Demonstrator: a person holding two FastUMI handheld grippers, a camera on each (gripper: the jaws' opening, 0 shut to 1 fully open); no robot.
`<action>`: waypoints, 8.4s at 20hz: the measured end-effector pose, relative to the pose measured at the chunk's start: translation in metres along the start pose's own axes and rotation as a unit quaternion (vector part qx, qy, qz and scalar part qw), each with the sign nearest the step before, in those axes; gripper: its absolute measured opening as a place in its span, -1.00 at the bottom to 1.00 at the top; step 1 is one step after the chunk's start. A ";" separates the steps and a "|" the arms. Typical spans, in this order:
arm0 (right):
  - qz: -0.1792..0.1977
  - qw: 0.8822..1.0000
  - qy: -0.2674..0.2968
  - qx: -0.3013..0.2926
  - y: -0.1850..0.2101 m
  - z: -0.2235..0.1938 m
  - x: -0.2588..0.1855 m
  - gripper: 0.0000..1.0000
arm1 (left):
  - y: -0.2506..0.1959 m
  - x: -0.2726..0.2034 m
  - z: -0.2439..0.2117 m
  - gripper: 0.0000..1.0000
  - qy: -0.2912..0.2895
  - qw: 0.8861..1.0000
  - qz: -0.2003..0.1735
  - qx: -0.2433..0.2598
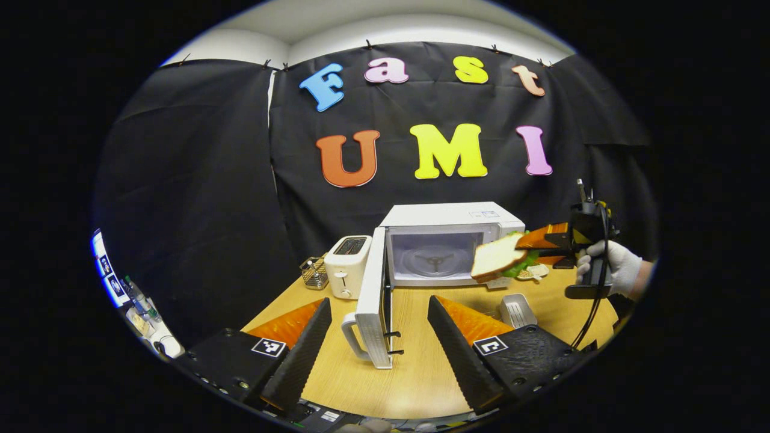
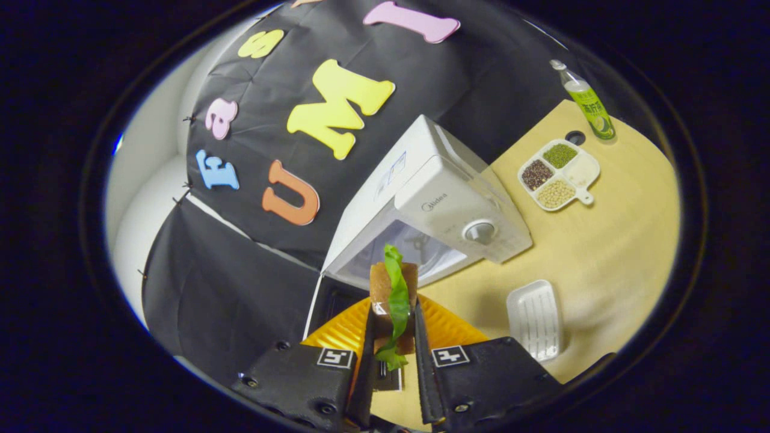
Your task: Open the microwave oven with the left hand, put the food in, and close the microwave oven.
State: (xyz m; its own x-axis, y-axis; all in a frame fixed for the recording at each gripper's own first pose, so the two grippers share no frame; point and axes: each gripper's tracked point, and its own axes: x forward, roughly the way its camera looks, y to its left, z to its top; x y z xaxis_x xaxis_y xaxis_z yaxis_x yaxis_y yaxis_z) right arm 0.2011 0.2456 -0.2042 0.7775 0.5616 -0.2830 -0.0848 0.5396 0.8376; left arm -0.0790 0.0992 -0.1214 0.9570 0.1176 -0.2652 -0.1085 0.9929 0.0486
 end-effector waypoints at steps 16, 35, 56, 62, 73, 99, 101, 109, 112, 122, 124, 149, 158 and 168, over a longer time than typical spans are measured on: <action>-0.074 0.965 -0.222 0.118 -0.007 -0.017 0.229 -0.32 | 0.070 0.053 -0.017 0.94 0.004 0.999 -0.016 0.031; -0.160 0.943 -0.234 -0.175 -0.013 -0.006 0.211 0.82 | 0.094 0.065 -0.024 0.94 0.001 1.000 -0.003 0.011; -0.210 0.877 -0.197 -0.385 0.024 0.066 -0.134 1.00 | 0.102 0.045 0.034 0.94 -0.070 0.998 -0.006 -0.002; -0.220 0.863 -0.204 -0.406 0.033 0.071 -0.204 0.83 | 0.097 0.048 0.035 0.91 -0.079 0.997 -0.005 0.009; -0.220 0.858 -0.199 -0.419 0.051 0.062 -0.249 0.83 | 0.136 0.084 -0.033 -1.00 -0.025 0.999 0.022 -0.005; -0.264 0.856 -0.205 -0.394 0.043 0.078 -0.293 0.83 | -0.035 0.130 -0.100 -1.00 0.010 0.986 -0.165 0.028; -0.261 0.858 -0.215 -0.387 0.045 0.087 -0.297 0.83 | -0.061 0.136 -0.098 -1.00 0.011 0.983 -0.182 0.036; -0.266 0.855 -0.216 -0.389 0.032 0.116 -0.308 0.83 | -0.147 0.170 -0.077 -1.00 0.000 0.971 -0.228 0.067; -0.272 0.855 -0.216 -0.386 0.024 0.129 -0.308 0.83 | -0.173 0.190 -0.068 -1.00 -0.004 0.969 -0.236 0.072; -0.277 0.860 -0.207 -0.375 0.009 0.146 -0.298 0.84 | -0.233 0.261 -0.046 -1.00 -0.014 0.967 -0.244 0.070; -0.278 0.860 -0.205 -0.376 0.009 0.147 -0.294 0.84 | -0.240 0.273 -0.043 -1.00 -0.014 0.968 -0.242 0.070; -0.275 0.870 -0.176 -0.370 -0.008 0.154 -0.257 0.84 | -0.268 0.320 -0.033 -1.00 -0.009 0.976 -0.217 0.029; -0.261 0.870 -0.167 -0.383 0.002 0.145 -0.245 1.00 | -0.266 0.323 -0.038 -1.00 0.016 0.979 -0.202 0.013; -0.229 0.873 -0.179 -0.392 0.027 0.126 -0.238 0.84 | -0.204 0.253 0.023 0.91 -0.025 0.982 -0.184 0.034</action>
State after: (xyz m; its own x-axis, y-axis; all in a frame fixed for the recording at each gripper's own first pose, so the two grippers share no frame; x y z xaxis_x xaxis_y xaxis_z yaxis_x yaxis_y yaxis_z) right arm 0.0918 0.0475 -0.0553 0.9749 0.0170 -0.2220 -0.0043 0.9983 0.0575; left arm 0.1911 -0.0740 -0.1758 0.9403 -0.2522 -0.2287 0.2640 0.9643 0.0223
